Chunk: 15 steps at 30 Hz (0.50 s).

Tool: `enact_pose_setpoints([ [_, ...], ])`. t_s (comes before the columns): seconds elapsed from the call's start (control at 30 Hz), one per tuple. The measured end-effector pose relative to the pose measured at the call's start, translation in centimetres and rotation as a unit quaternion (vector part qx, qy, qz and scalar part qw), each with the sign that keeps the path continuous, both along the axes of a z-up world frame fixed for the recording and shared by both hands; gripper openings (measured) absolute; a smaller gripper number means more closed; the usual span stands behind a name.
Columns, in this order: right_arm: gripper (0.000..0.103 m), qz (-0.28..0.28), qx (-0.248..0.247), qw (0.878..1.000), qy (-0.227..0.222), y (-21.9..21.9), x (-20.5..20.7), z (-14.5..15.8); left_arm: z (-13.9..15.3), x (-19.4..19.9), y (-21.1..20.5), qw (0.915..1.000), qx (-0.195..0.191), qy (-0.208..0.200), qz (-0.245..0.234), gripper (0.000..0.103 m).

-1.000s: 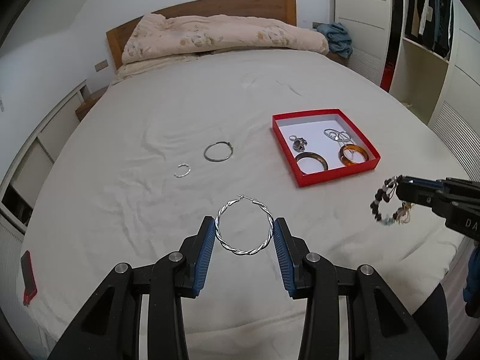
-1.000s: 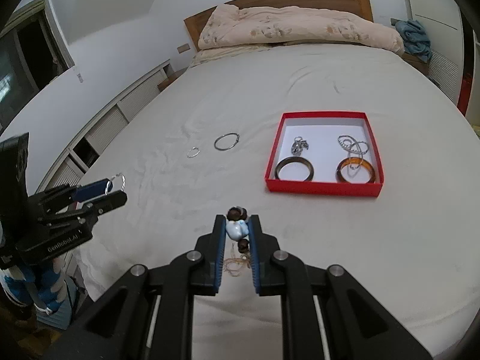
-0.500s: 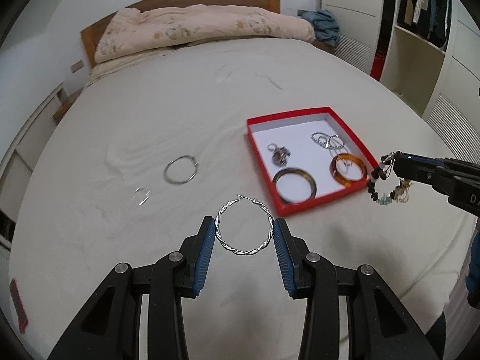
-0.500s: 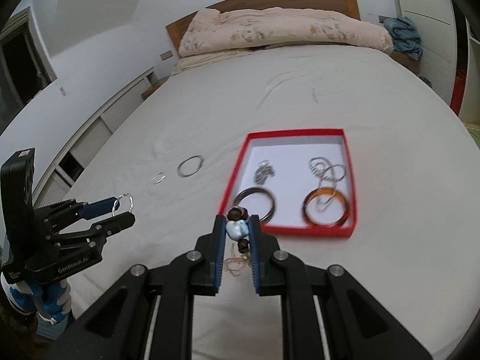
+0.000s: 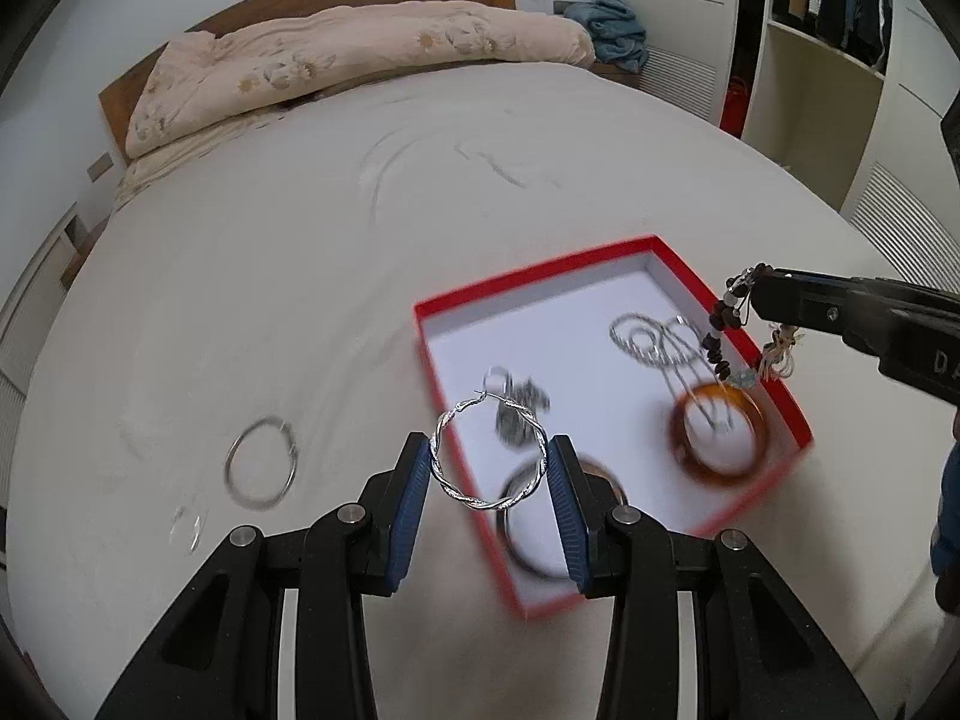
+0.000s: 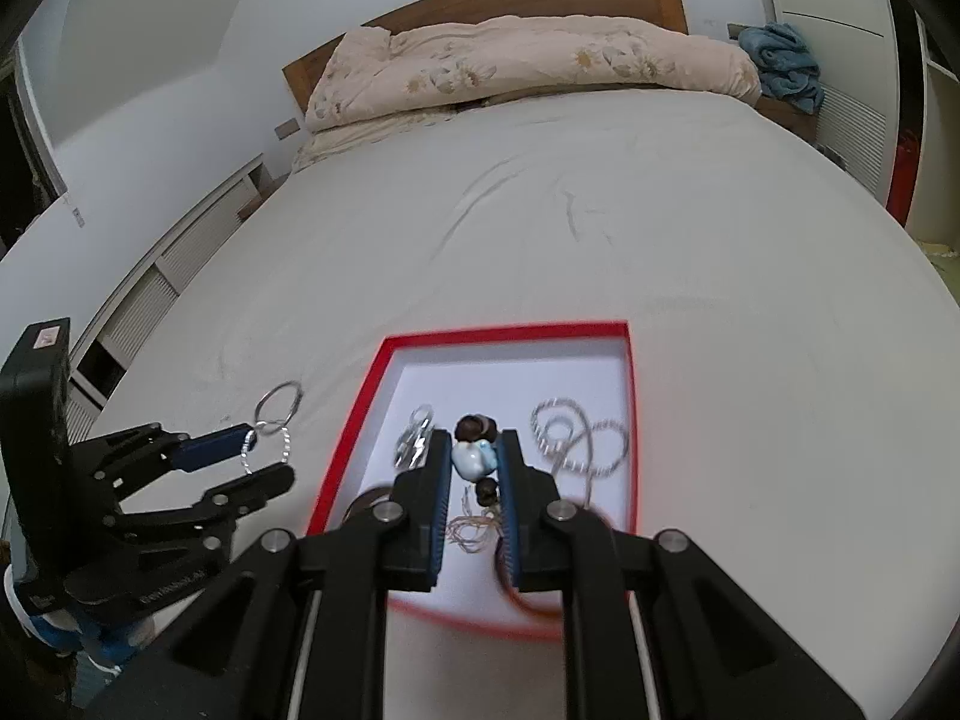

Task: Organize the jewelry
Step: 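Lower the bracelet and hoop into the box and open both grippers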

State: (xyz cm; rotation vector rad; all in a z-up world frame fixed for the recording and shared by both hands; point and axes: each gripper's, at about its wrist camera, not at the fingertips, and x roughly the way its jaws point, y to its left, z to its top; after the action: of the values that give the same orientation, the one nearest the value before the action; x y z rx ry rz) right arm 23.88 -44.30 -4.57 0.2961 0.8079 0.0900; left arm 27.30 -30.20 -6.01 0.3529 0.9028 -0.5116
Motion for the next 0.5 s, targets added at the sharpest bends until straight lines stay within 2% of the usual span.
enact_pose_setpoints([
  [0.27,0.014,-0.003,-0.012,1.000,0.005,-1.4,4.8,-2.3,-2.7,5.5,-3.4,0.9999,0.005,0.001,0.012,0.039],
  [0.5,0.014,-0.004,-0.029,0.999,0.034,-1.9,8.0,-5.2,-5.3,7.9,-4.5,0.9996,0.007,0.020,0.020,0.039],
])
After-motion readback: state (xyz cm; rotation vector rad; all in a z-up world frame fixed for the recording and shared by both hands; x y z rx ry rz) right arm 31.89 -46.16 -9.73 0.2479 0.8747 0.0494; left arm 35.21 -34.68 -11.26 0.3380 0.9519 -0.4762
